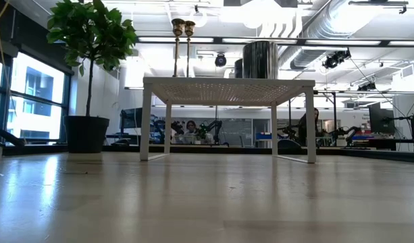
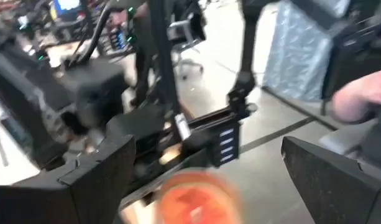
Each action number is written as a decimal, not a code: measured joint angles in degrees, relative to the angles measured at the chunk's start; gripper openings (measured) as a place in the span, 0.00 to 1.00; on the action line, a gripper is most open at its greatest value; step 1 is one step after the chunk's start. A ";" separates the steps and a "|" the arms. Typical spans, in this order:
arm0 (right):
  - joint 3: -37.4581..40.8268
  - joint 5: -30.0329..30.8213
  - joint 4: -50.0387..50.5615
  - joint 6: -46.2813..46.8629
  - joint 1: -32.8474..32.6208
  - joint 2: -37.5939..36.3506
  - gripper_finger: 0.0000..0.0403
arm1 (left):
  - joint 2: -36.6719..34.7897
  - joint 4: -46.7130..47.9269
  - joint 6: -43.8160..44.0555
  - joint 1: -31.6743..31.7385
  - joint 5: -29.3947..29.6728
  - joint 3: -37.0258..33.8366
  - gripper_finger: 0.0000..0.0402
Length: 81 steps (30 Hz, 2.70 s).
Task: Pick & Place candle stick holders
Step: Put the orange candle on the shelf
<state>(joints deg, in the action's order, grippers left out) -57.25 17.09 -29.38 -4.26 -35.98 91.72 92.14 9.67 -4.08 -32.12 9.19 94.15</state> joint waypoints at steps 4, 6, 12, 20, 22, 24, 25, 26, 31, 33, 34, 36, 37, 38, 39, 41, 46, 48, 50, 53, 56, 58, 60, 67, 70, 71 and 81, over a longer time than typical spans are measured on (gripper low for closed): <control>0.04 3.52 2.07 -1.85 -0.03 -1.47 0.88 | -3.10 0.81 -0.18 -1.77 0.57 0.01 0.99; 0.02 5.82 3.76 -2.30 -0.09 -3.84 0.88 | -4.29 2.80 -1.71 -2.55 2.20 0.02 0.99; -0.04 13.82 13.63 -2.39 -0.01 -14.26 0.88 | -7.46 10.32 -1.75 -3.50 8.37 0.00 0.99; -0.11 23.08 29.86 1.01 2.68 -29.16 0.88 | -10.13 28.09 -1.68 -3.52 11.04 0.00 0.99; -0.11 23.93 34.00 3.05 3.97 -31.82 0.88 | -10.18 30.60 -1.43 -3.51 12.29 0.00 0.99; -0.11 23.79 38.25 5.22 5.60 -33.97 0.88 | -10.25 32.29 -0.92 -3.50 13.92 -0.07 0.99; -0.11 23.48 40.62 6.86 6.44 -35.04 0.88 | -10.31 32.47 -0.59 -3.47 14.80 -0.07 0.99; -0.11 23.27 43.27 8.73 7.34 -36.14 0.88 | -10.37 32.72 -0.57 -3.47 15.84 -0.06 0.99; -0.07 22.16 53.03 15.81 11.94 -42.78 0.88 | -10.44 36.02 -0.17 -3.47 20.33 -0.04 0.99; -0.07 21.54 55.57 17.61 13.44 -45.23 0.88 | -10.81 37.47 0.44 -3.47 20.39 -0.04 0.99; -0.07 20.74 56.78 18.19 14.16 -46.25 0.88 | -10.98 38.22 0.99 -3.47 20.33 -0.04 0.99; -0.07 18.96 59.45 19.23 15.61 -47.90 0.88 | -11.24 38.90 1.56 -3.50 20.55 -0.04 0.99; -0.07 18.32 60.58 19.44 16.35 -48.50 0.88 | -11.43 39.31 1.60 -3.51 20.84 -0.04 0.99; -0.07 18.32 61.65 19.66 17.06 -48.98 0.88 | -11.57 39.55 1.66 -3.52 20.84 -0.04 0.99; -0.07 18.36 62.86 19.87 17.76 -49.38 0.88 | -11.79 39.57 1.80 -3.52 20.52 -0.04 0.99; -0.07 18.47 65.52 19.87 19.08 -49.82 0.88 | -12.56 40.23 2.27 -3.52 20.33 -0.04 0.99; -0.07 18.99 69.52 19.32 22.81 -49.83 0.88 | -13.62 41.22 3.04 -3.52 20.41 -0.04 0.99; -0.07 18.85 70.56 19.35 24.66 -49.72 0.88 | -13.92 41.68 3.02 -3.52 20.87 -0.04 0.99; -0.07 17.18 72.04 19.44 26.69 -49.72 0.88 | -14.27 41.79 2.99 -3.52 21.09 -0.04 0.99; -0.07 14.29 72.56 19.49 29.92 -49.70 0.88 | -14.42 42.19 2.97 -3.52 21.20 -0.04 0.99; -0.04 12.07 73.73 19.66 32.86 -49.68 0.88 | -14.42 43.26 2.88 -3.52 21.40 -0.04 0.99; 0.01 10.67 73.68 19.26 34.61 -49.68 0.88 | -14.42 43.56 2.86 -3.52 21.42 -0.04 0.99; 1.44 8.32 71.78 18.09 36.34 -49.82 0.88 | -14.42 44.19 2.81 -3.52 21.44 -0.04 0.99; 9.37 2.00 62.72 14.74 43.54 -49.79 0.88 | -14.42 44.48 1.33 -3.50 21.53 -0.04 0.99; 12.98 -2.37 56.86 13.34 46.57 -49.79 0.88 | -14.42 44.50 1.01 -3.50 21.59 -0.04 0.99; 14.18 -3.90 55.32 13.18 47.74 -49.79 0.88 | -14.42 44.50 0.85 -3.50 21.59 -0.04 0.99; 25.28 -14.88 39.37 13.19 56.95 -49.77 0.88 | -14.42 44.46 0.80 -3.50 21.57 -0.04 0.99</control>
<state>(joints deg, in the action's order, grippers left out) -31.97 2.21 9.99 8.93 20.97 41.95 77.71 54.13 -3.28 -35.62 30.76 94.11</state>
